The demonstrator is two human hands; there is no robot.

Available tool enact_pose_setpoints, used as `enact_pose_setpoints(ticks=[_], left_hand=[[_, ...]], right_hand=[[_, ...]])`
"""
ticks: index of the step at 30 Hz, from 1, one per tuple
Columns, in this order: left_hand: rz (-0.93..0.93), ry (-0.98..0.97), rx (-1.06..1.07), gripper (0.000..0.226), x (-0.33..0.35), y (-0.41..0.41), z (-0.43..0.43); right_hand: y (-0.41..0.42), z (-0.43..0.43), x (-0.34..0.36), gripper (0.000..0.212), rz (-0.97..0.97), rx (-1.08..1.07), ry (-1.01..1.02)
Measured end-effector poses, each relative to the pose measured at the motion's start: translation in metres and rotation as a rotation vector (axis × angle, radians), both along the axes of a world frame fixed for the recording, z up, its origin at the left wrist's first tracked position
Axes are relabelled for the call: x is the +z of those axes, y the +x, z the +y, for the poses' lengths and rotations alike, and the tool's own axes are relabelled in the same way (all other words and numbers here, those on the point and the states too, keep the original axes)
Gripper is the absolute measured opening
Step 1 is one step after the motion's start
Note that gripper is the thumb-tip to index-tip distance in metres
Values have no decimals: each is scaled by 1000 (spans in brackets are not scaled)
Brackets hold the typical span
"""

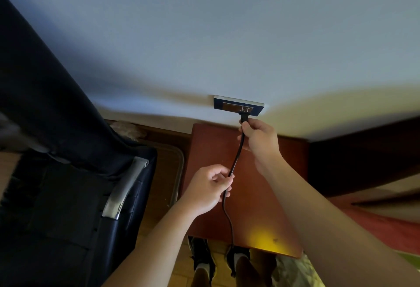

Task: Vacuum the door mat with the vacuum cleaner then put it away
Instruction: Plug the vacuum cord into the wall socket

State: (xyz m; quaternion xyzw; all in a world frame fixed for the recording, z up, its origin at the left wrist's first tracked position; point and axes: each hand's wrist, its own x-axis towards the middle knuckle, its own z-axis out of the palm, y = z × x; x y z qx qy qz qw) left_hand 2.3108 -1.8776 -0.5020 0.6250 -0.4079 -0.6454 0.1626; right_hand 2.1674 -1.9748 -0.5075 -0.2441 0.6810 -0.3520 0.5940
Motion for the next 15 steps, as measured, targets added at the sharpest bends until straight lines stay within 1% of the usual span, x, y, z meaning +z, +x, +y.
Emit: enact_pose_setpoints(ticks=[6, 15], left_hand=[[-2, -4, 5, 9, -4, -1, -1], [7, -22, 37, 9, -5, 2, -4]], right_hand=[[2, -2, -2, 13, 8, 2, 1], [12, 0, -8, 14, 28, -63, -24]])
